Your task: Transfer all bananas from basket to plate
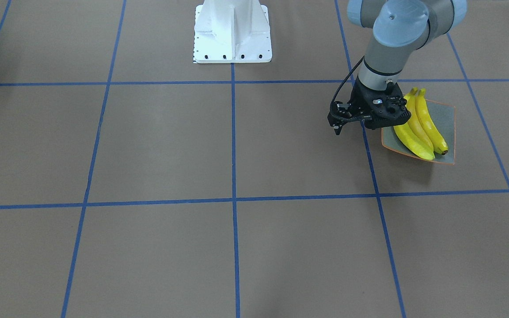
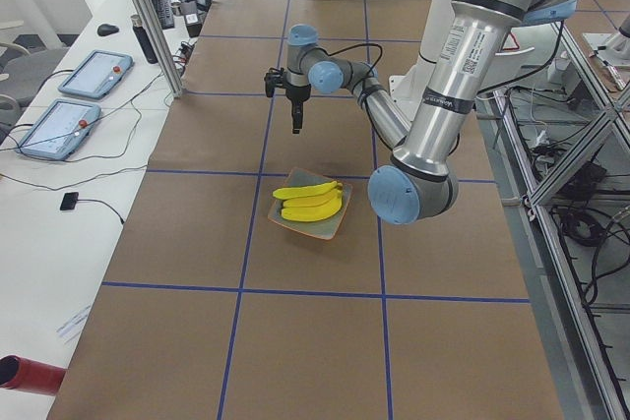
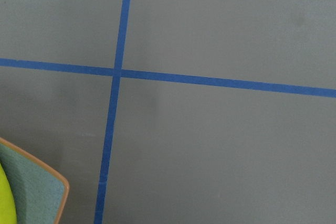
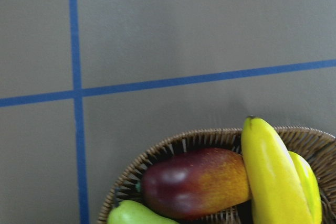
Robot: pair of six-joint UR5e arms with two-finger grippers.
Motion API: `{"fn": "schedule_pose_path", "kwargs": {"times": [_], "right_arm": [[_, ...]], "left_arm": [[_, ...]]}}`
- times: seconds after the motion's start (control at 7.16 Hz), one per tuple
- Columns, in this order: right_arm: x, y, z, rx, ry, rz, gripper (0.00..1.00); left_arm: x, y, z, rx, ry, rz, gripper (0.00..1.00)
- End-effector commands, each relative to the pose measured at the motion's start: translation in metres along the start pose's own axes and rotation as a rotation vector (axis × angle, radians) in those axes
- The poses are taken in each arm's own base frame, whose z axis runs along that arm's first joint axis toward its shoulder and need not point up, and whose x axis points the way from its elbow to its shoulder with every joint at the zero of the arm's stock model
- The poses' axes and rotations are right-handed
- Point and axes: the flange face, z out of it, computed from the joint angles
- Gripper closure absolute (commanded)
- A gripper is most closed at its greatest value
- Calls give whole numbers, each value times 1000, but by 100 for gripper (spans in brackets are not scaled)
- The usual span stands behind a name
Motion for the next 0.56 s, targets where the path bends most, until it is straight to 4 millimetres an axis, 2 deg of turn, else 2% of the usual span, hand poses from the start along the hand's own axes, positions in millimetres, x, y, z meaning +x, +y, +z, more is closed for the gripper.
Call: {"fn": "schedule_pose_path", "kwargs": {"times": [0.0,0.28,0.42], "right_arm": [[8,-8,13,-19,15,-2,0],[14,-16,26,-43,16,10,2],[14,-18,27,-45,14,15,13]], "left_arm": [[2,-1,0,1,2,-1,1],[3,0,-3,3,6,-1,1],[3,0,-3,3,6,0,1]]}}
